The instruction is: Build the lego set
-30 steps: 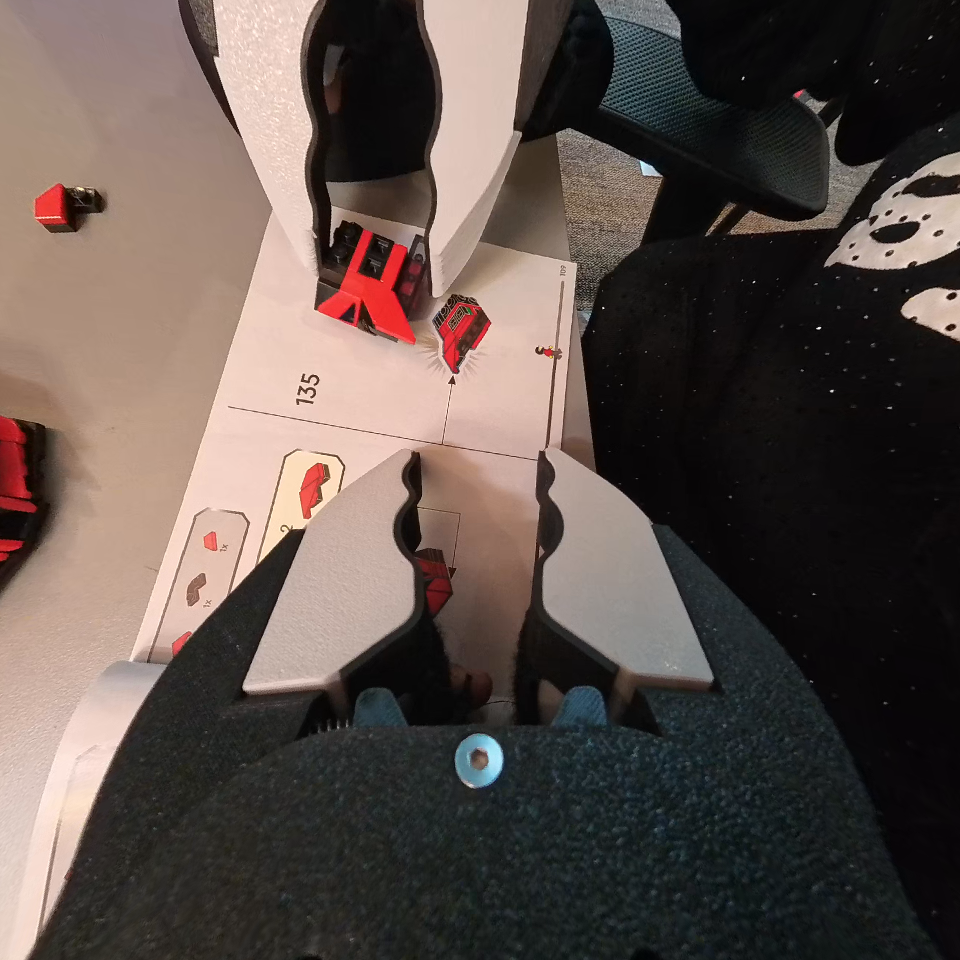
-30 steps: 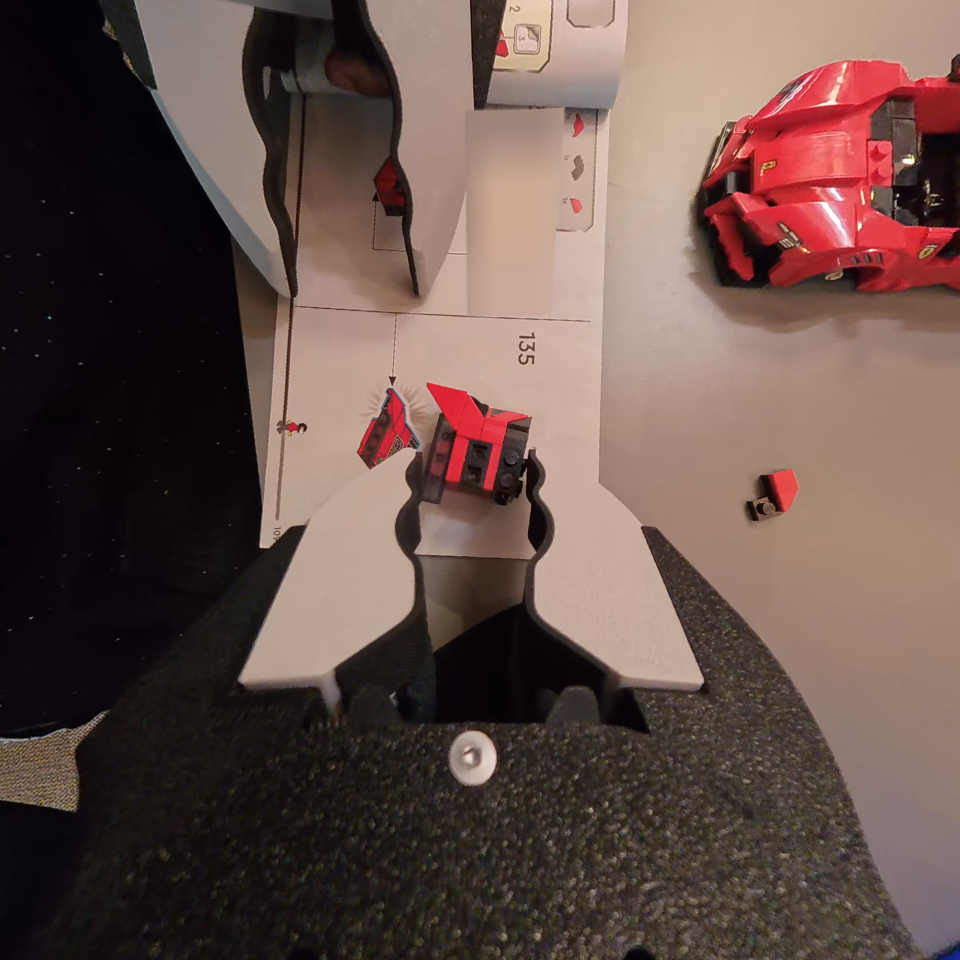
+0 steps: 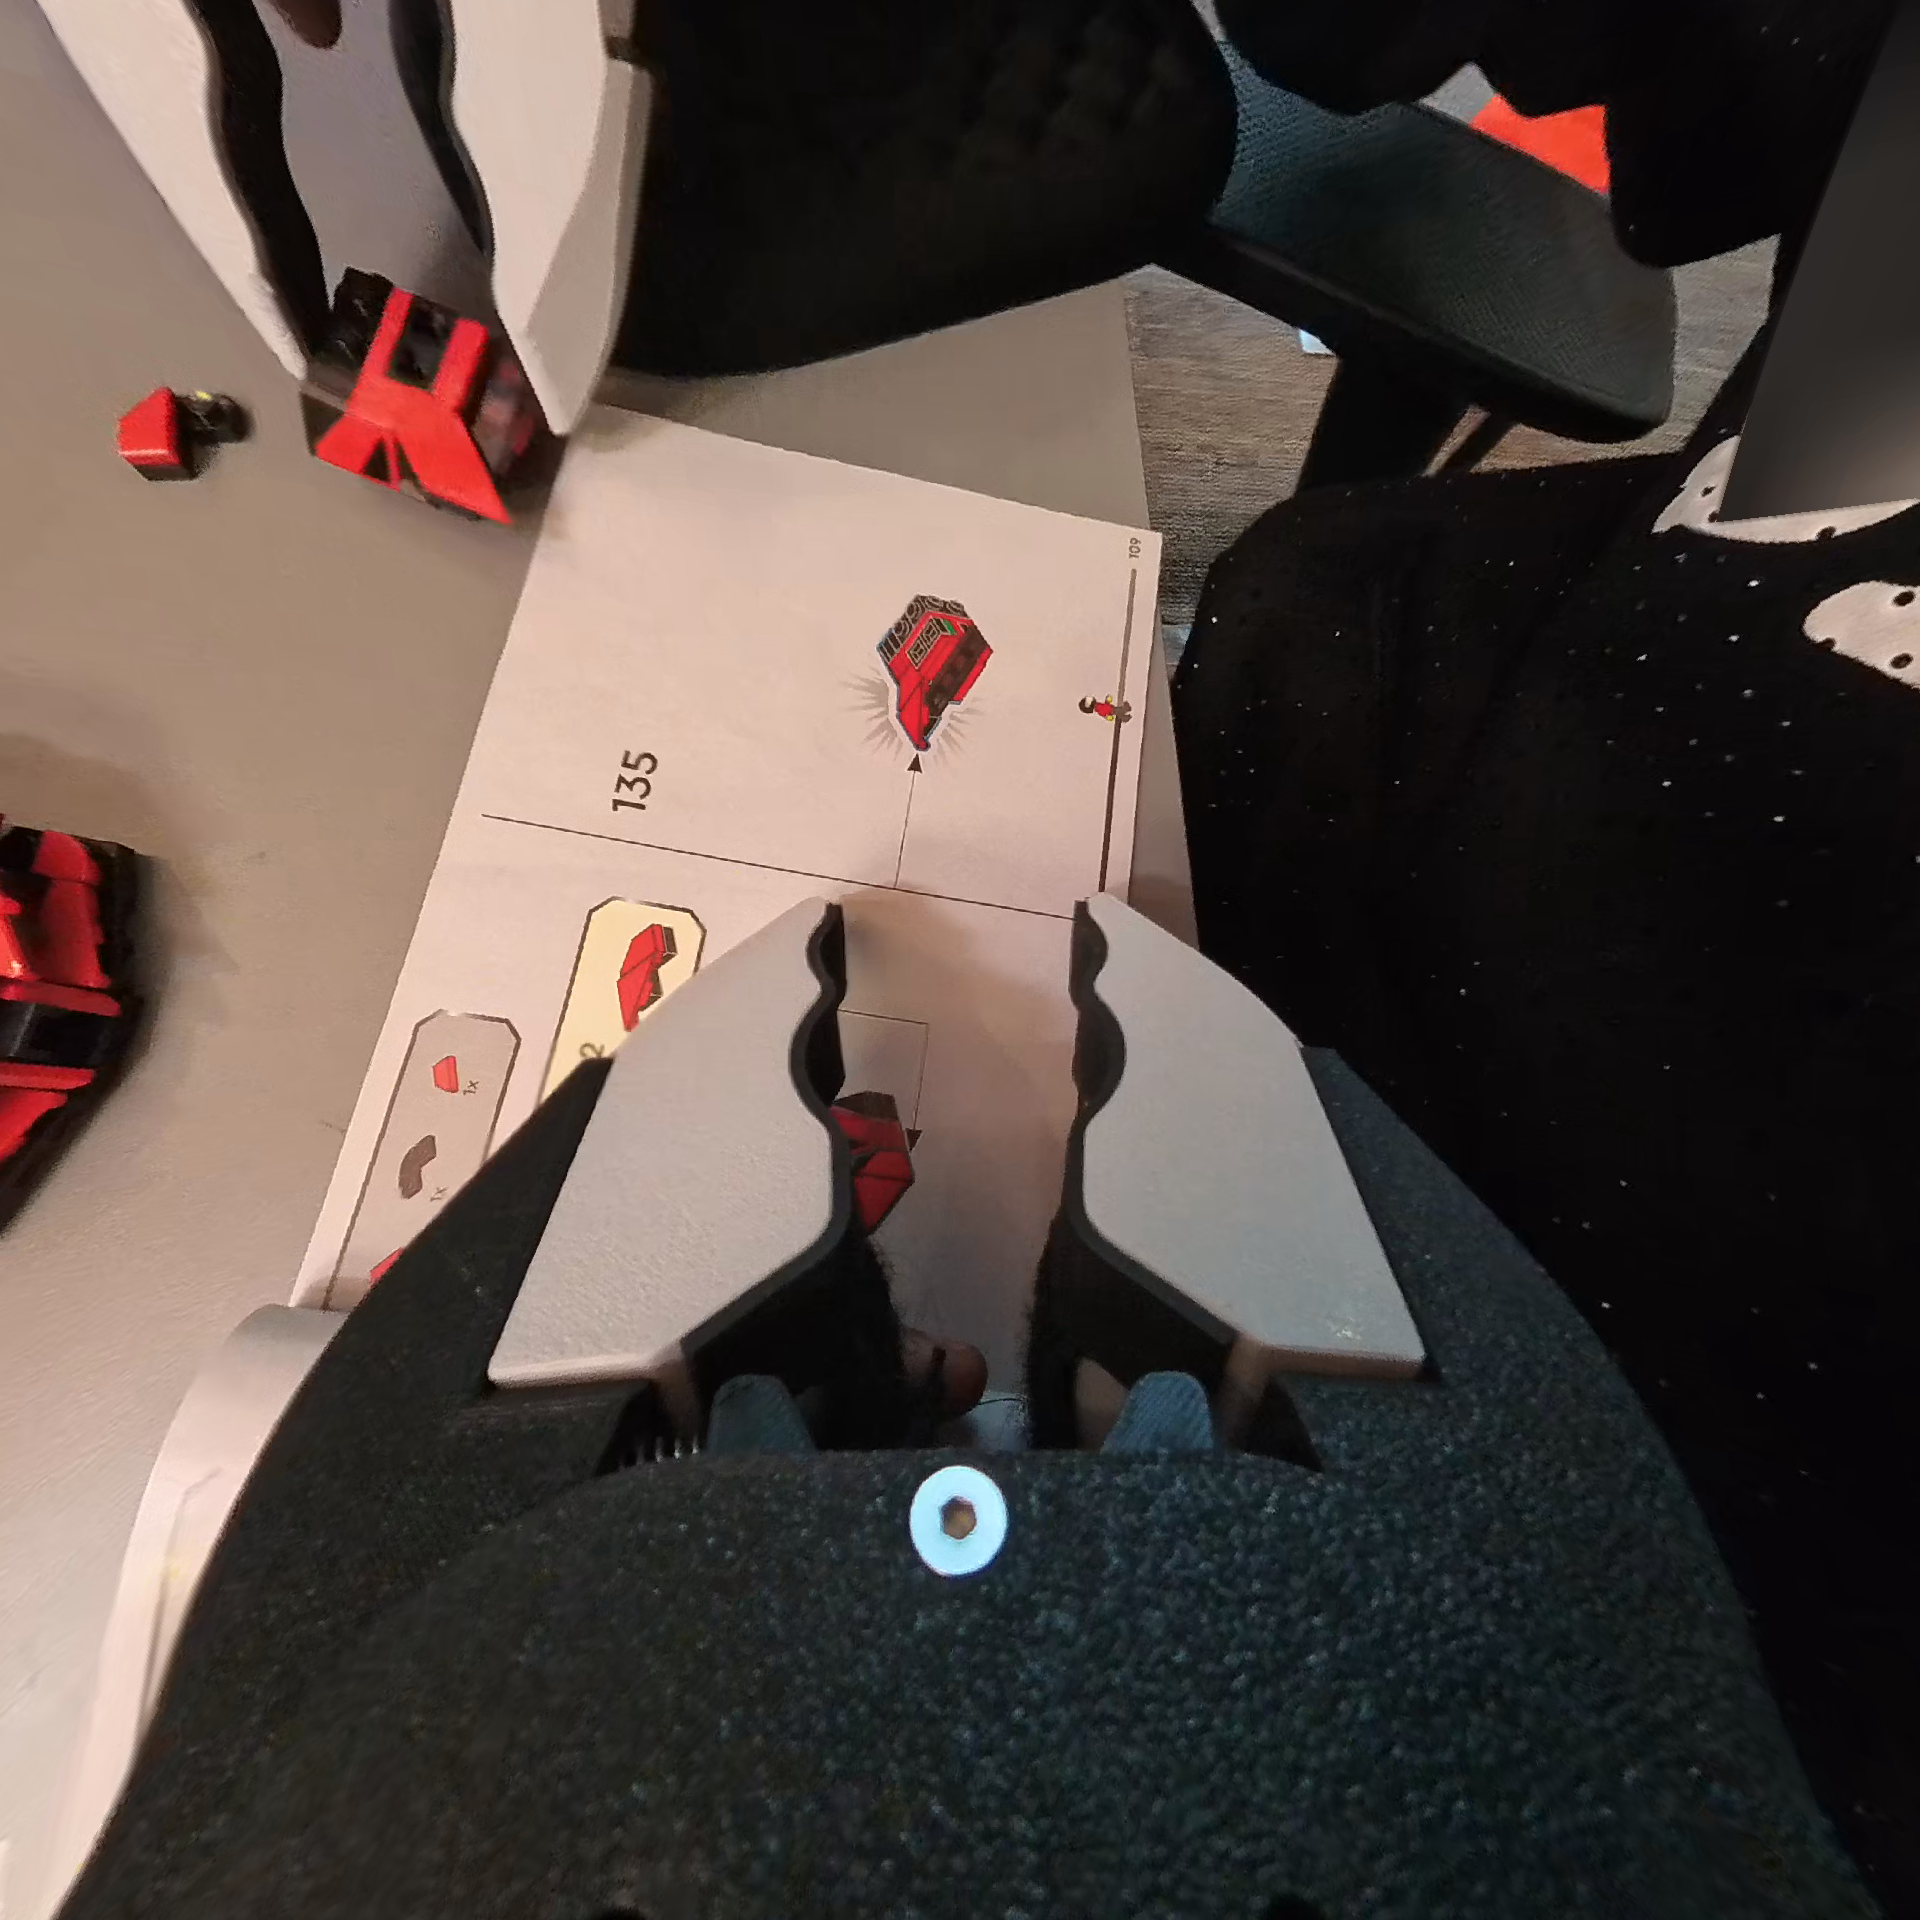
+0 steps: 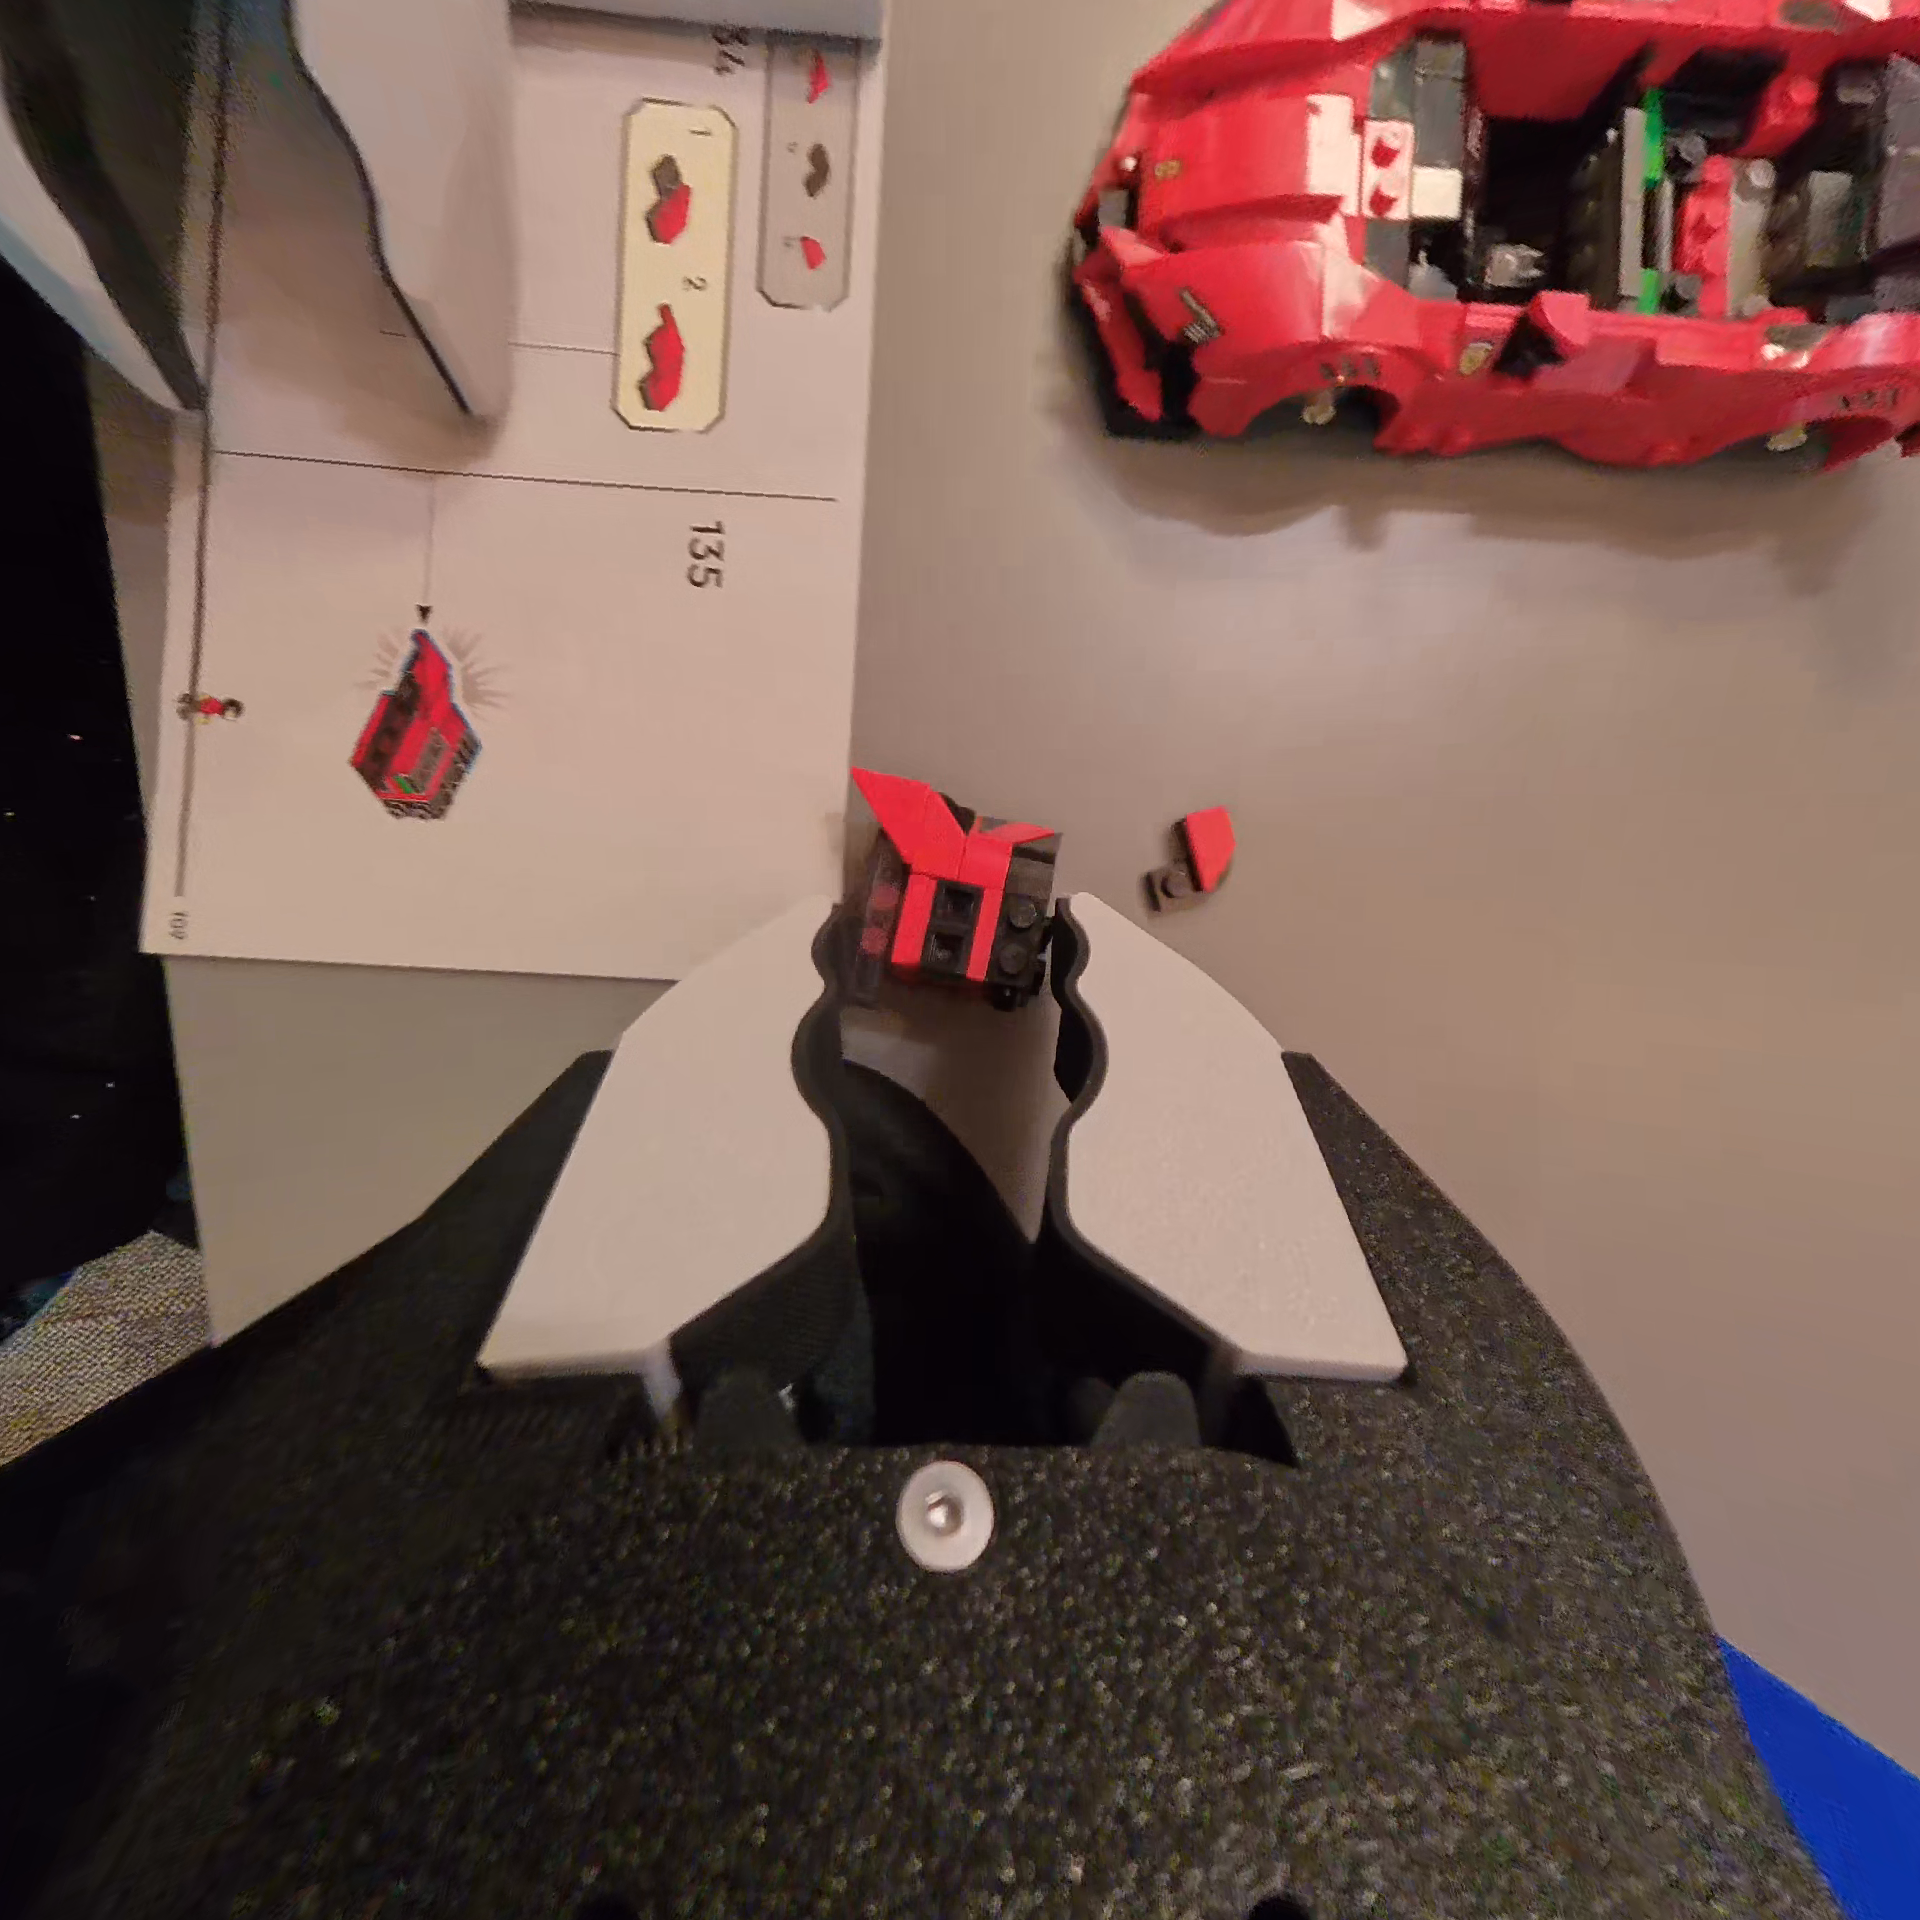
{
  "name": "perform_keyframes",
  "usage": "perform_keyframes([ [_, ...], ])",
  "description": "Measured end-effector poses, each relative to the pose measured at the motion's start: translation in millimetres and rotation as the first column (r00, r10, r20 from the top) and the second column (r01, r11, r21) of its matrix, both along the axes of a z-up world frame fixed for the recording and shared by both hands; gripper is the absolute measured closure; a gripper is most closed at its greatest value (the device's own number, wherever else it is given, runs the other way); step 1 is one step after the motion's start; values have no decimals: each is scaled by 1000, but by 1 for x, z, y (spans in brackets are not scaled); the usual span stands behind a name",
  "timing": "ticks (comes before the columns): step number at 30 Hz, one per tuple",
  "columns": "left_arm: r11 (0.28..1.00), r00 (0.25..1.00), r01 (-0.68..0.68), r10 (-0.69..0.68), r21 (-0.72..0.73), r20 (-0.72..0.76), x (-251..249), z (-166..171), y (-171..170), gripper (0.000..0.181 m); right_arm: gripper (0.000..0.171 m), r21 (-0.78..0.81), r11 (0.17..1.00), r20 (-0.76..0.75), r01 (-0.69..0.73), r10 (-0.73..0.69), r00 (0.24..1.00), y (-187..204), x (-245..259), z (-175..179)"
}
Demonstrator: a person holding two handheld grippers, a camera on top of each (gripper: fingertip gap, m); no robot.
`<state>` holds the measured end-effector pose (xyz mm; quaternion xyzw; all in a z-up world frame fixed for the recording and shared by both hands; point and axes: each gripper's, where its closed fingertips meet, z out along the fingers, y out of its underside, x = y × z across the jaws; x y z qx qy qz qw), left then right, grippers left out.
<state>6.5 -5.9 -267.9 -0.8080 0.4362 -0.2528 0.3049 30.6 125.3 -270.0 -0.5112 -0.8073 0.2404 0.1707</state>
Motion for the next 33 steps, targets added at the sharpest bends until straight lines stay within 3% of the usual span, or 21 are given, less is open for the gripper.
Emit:
perform_keyframes([
  [8,989,984,-106,120,106,-130,-55,20,1,142,132,17,1000,19,-14,13,1000,11,0,-1],
  [13,965,948,-218,244,142,-202,-114,27,-8,159,113,34,998,-33,59,-58,998,10,-1,15],
  [15,961,942,-237,263,142,-206,-122,25,-14,164,123,50,991,-72,122,-118,990,3,2,29],
  [17,956,938,-233,270,180,-217,-125,20,-15,167,144,24,991,-114,132,-129,985,-21,7,39],
  [19,954,927,-215,266,207,-263,-126,9,-15,171,152,-19,992,-108,123,-124,986,-52,15,35],
  [21,954,921,-220,271,203,-278,-120,-1,-18,181,148,-38,991,-68,128,-131,989,-75,26,22],
  [26,954,925,-202,259,219,-276,-97,2,-39,180,132,-45,986,16,163,-163,987,-105,54,-2],
  [28,916,896,-247,341,317,-286,-100,23,-29,177,125,-43,986,17,161,-161,987,-111,57,-3],
  [30,872,916,-223,341,437,-213,-85,50,-16,177,127,-41,985,-10,168,-169,986,-110,55,-1],
  [33,883,862,-165,346,439,-371,-88,28,3,178,121,-89,984,27,156,-154,988,-114,50,-6],
])
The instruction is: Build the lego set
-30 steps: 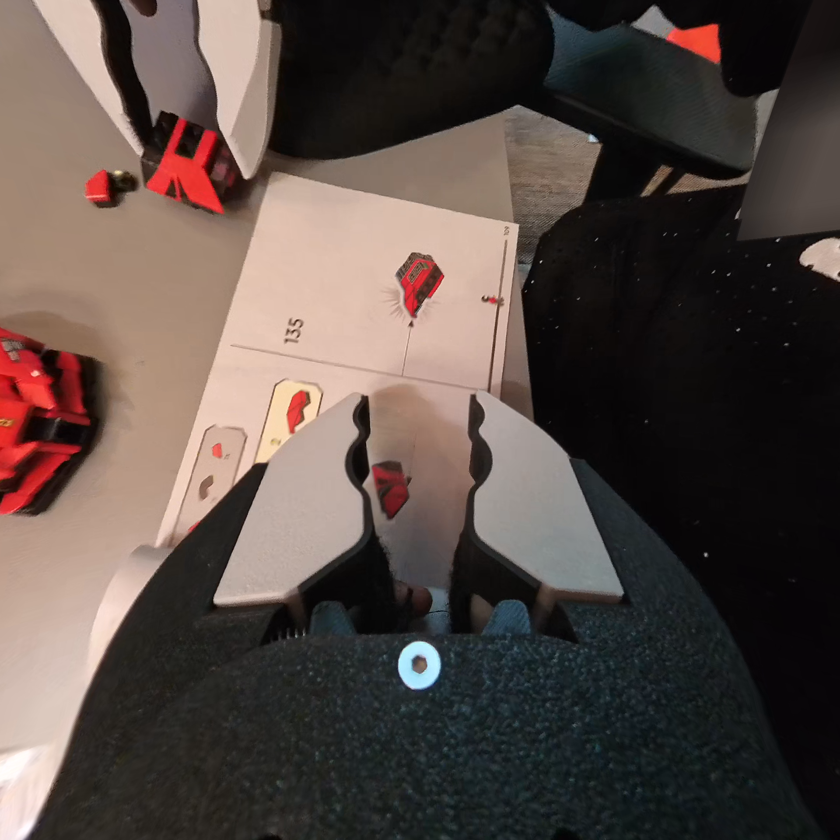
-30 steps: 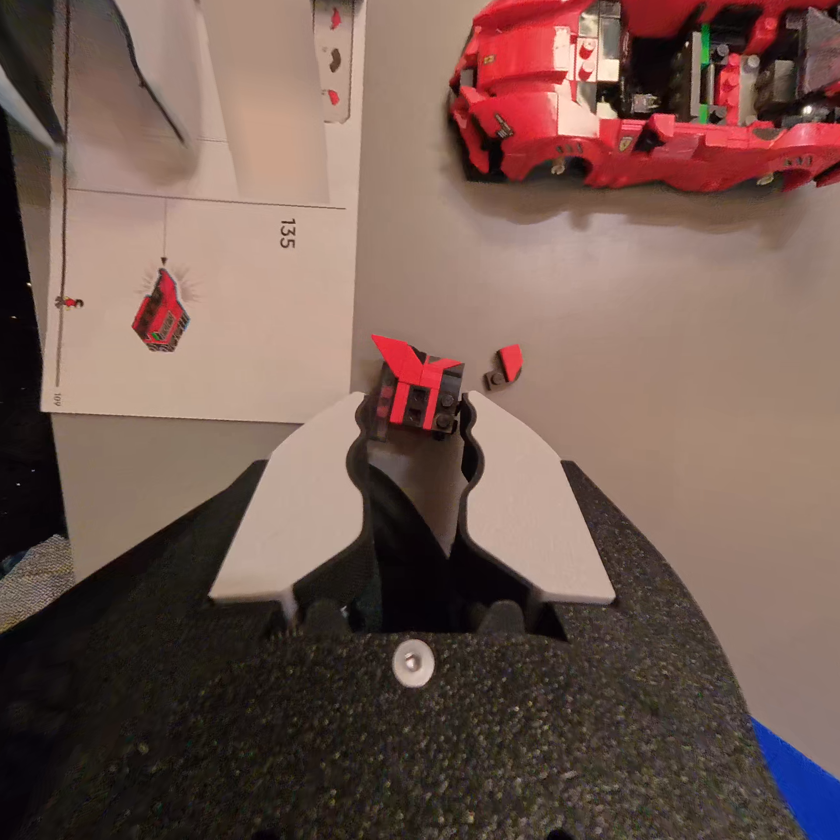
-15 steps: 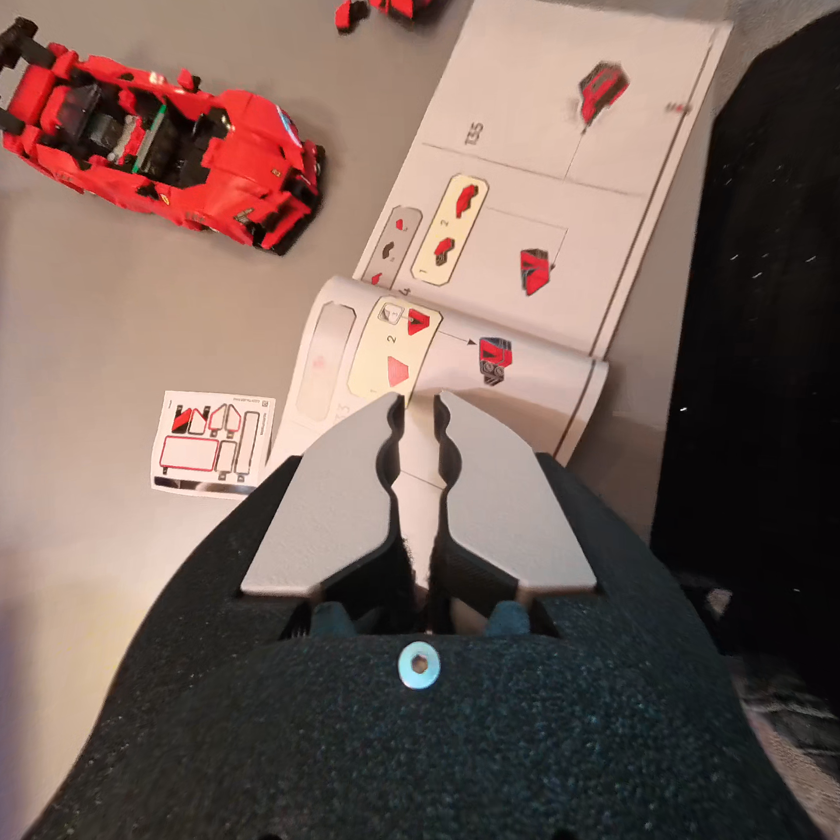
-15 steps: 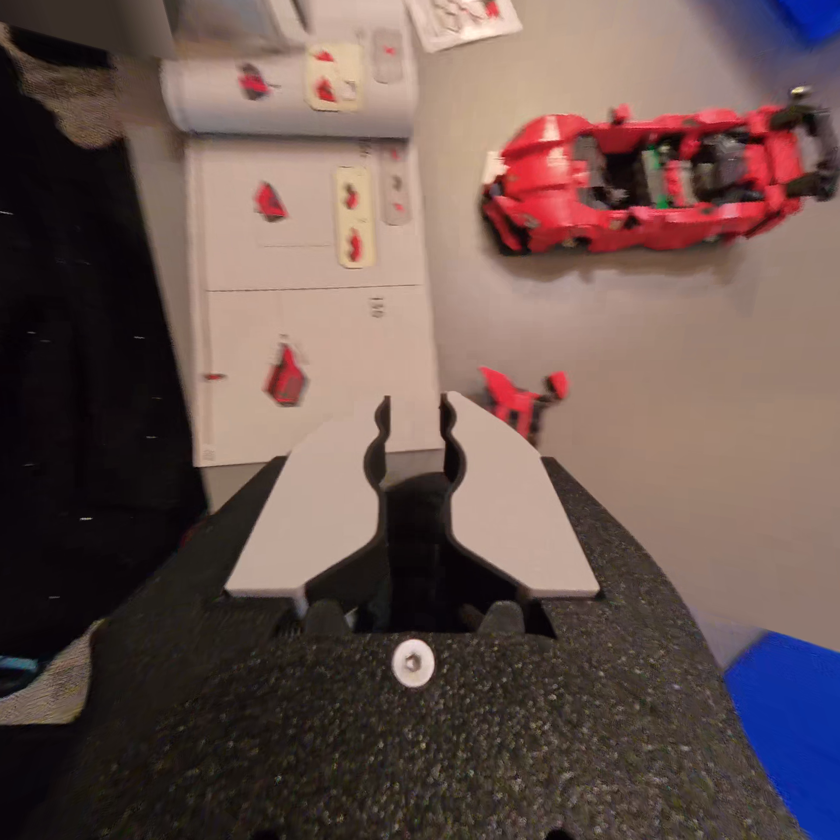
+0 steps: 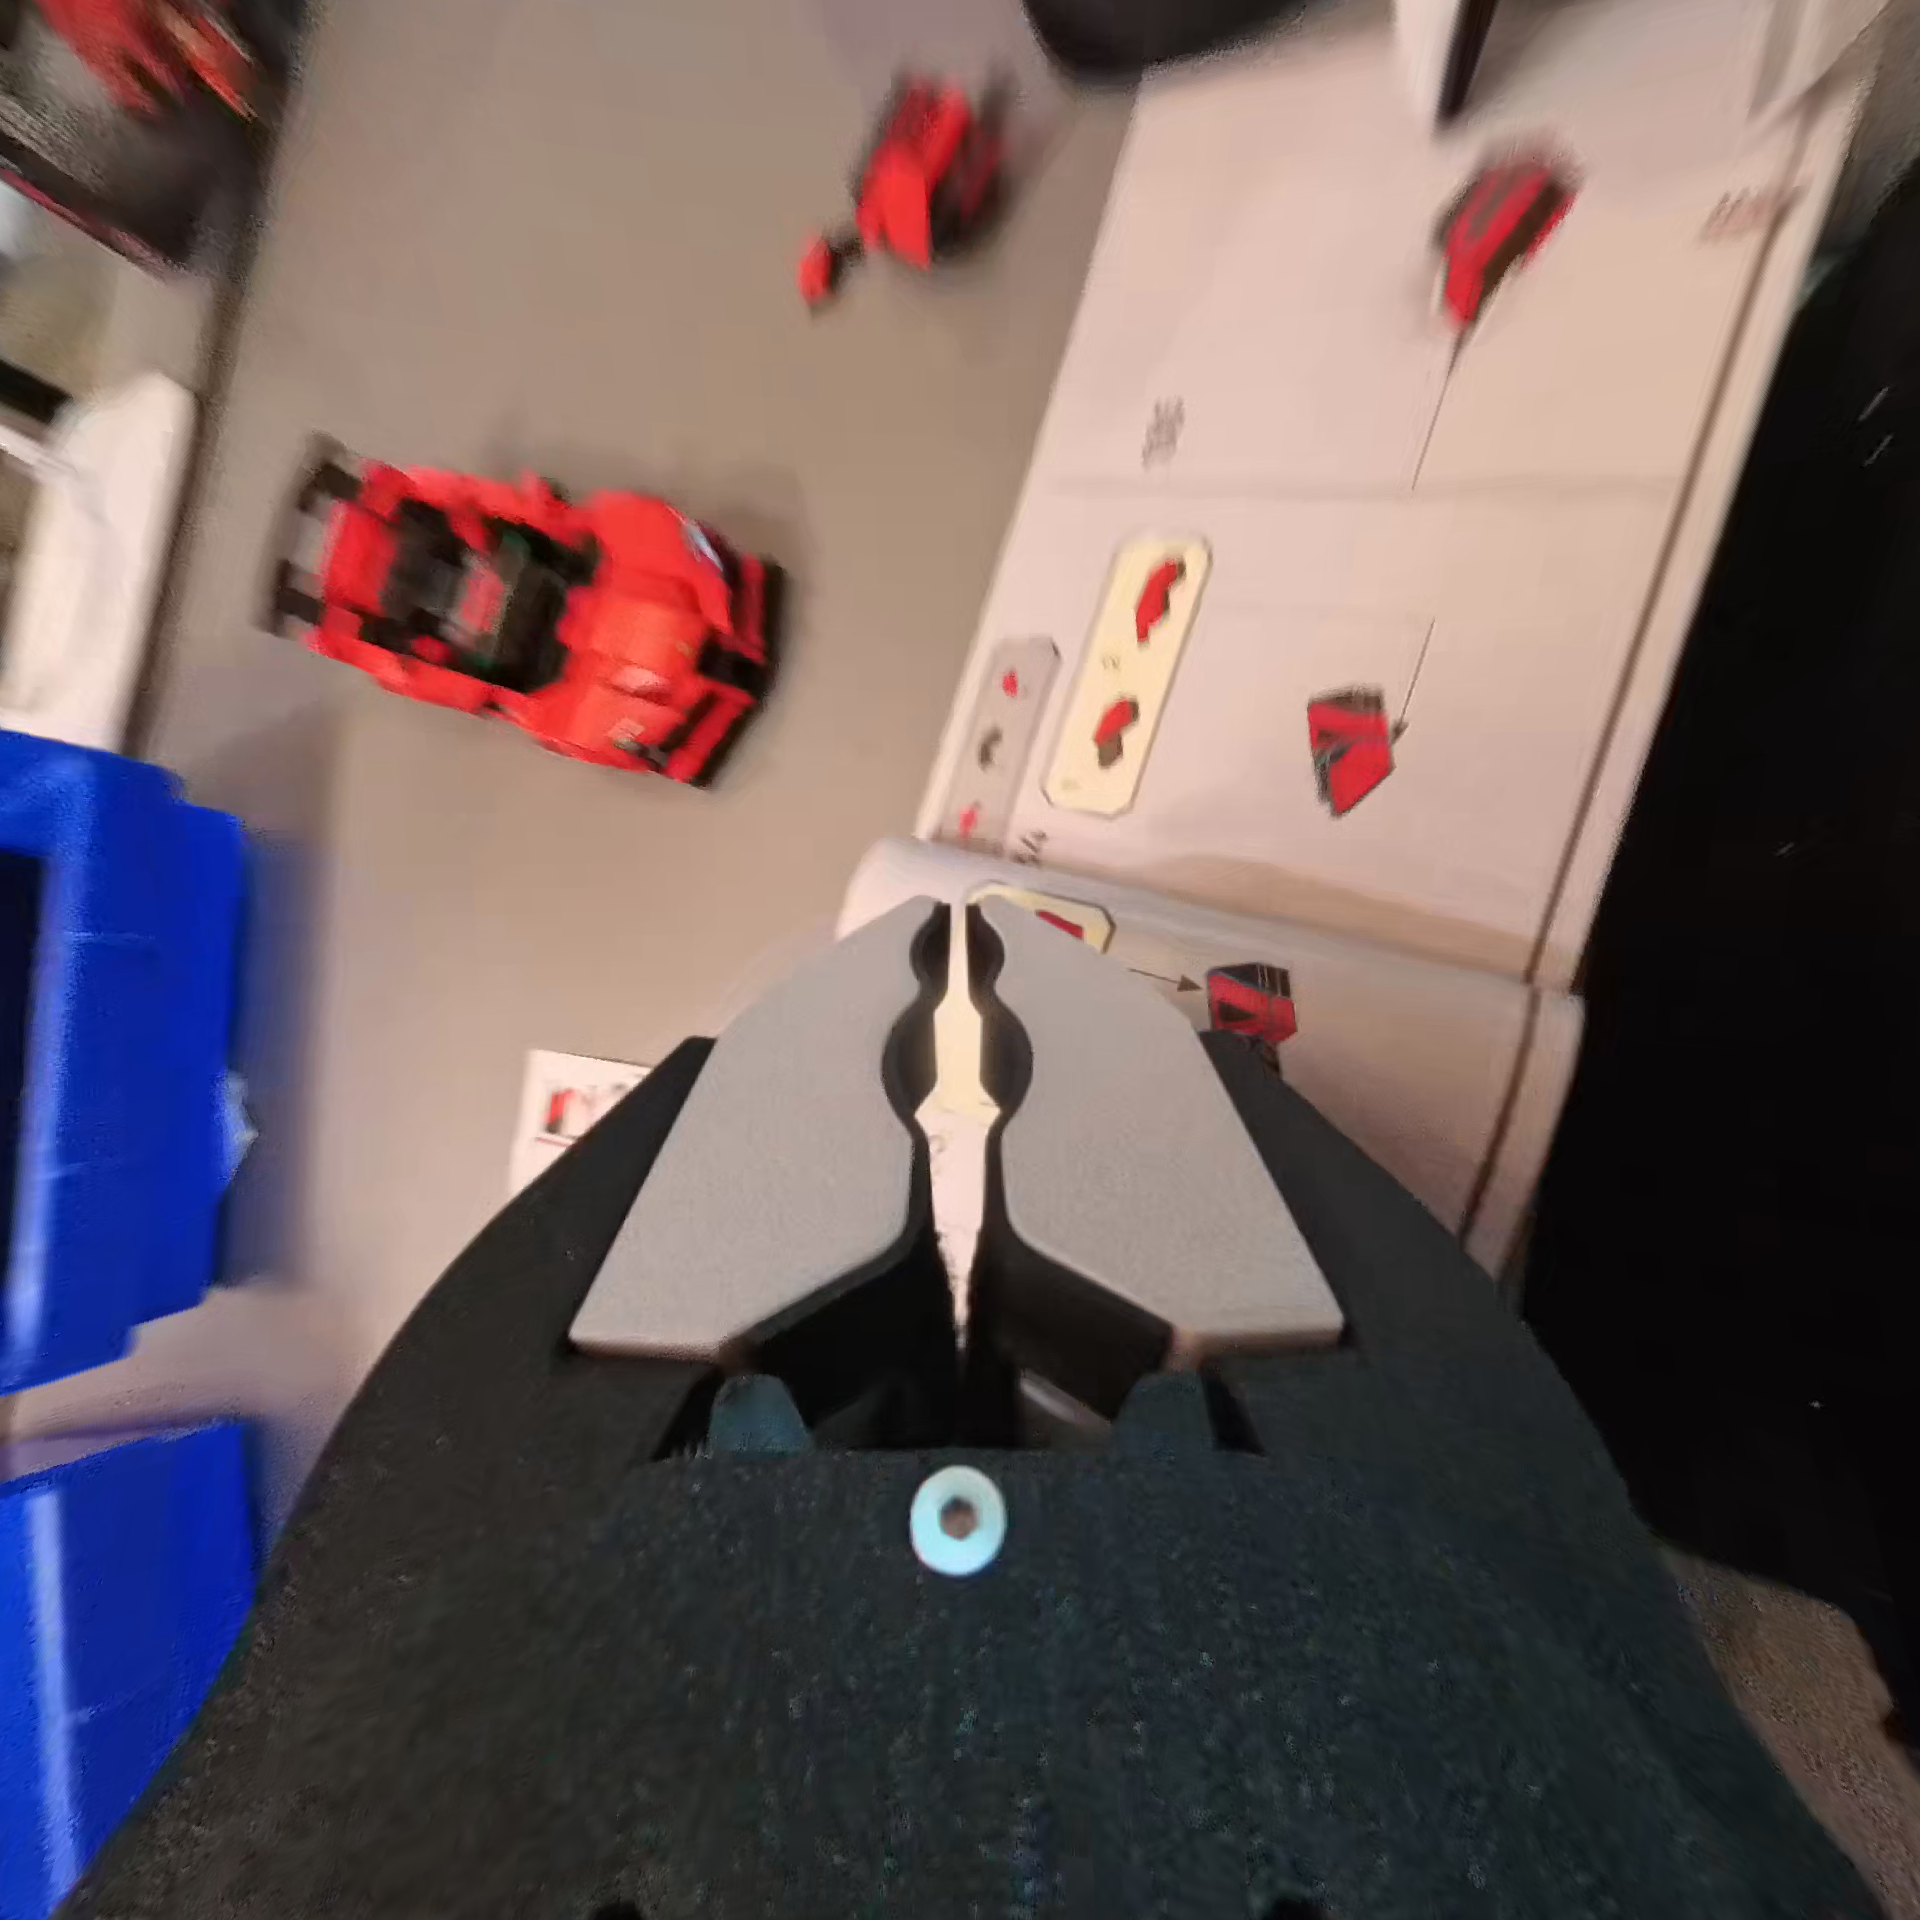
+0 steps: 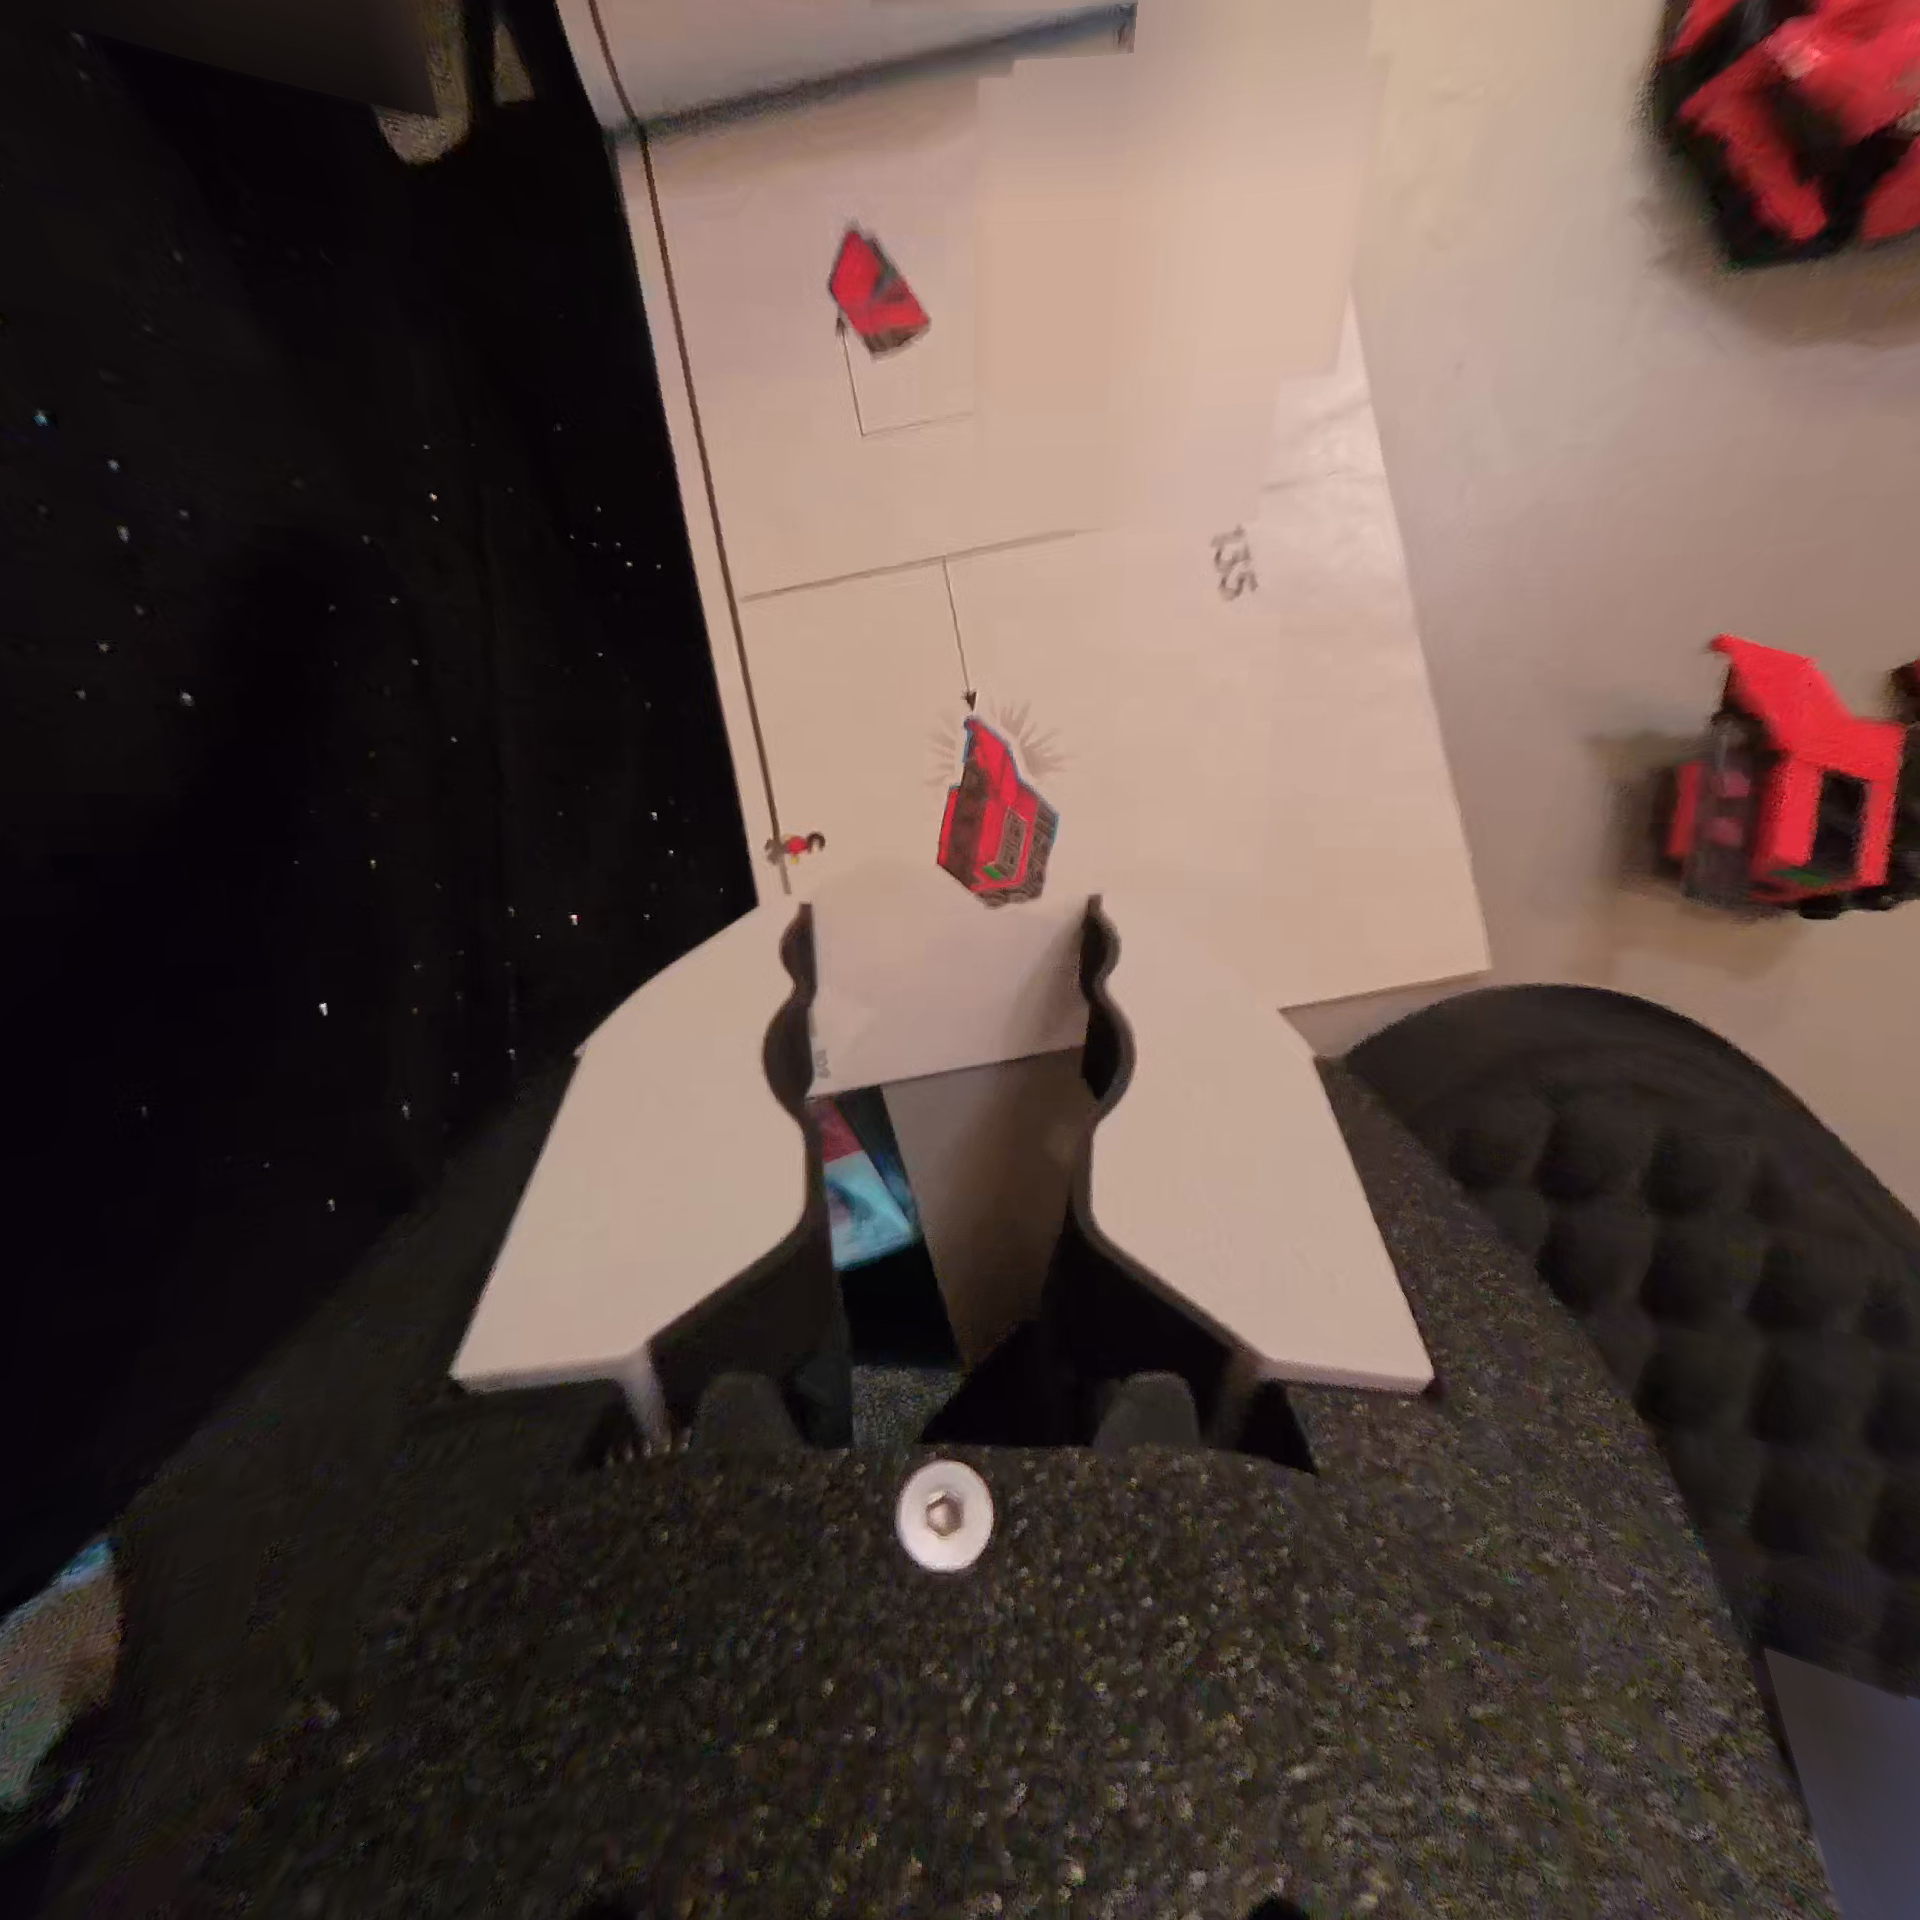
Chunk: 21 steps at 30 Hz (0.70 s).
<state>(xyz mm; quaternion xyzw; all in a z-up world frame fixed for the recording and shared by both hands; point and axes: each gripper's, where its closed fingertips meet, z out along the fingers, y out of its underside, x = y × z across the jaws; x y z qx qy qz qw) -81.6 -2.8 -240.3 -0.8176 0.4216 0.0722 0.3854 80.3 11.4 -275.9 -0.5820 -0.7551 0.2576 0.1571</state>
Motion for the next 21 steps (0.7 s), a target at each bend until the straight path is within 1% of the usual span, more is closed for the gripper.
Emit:
perform_keyframes([
  [1,998,1000,0,-1,-61,-17,1,-18,2,181,117,-29,1000,-21,-2,1,1000,-4,-6,2],
  [2,999,999,14,-12,-52,34,9,-24,5,181,114,-35,999,-18,-2,1,1000,-6,-9,2],
  [3,996,994,47,-40,-76,99,18,-32,3,181,111,-21,1000,-15,-2,2,1000,-8,-11,1],
  [5,998,982,41,-31,-51,186,22,-32,4,181,102,28,999,11,-21,20,1000,-12,-13,-1],
  [8,998,977,47,-36,-44,210,20,-32,5,181,87,79,996,40,-48,44,998,-19,-19,-4],
  [12,997,974,57,-43,-55,224,19,-32,6,181,85,64,996,6,-65,65,998,-27,-35,-3],
  [17,997,970,65,-52,-48,238,19,-30,5,181,89,43,997,-13,-71,71,997,-30,-47,-2],
  [18,997,961,78,-67,-28,270,21,-24,4,170,89,42,997,-12,-70,70,997,-30,-48,-2],
  [19,995,941,98,-93,1,325,27,-13,1,155,89,42,997,-11,-70,70,997,-30,-48,-2],
  [21,988,901,153,-152,29,406,42,8,-11,135,89,36,997,-16,-65,66,998,-30,-49,-2],
])
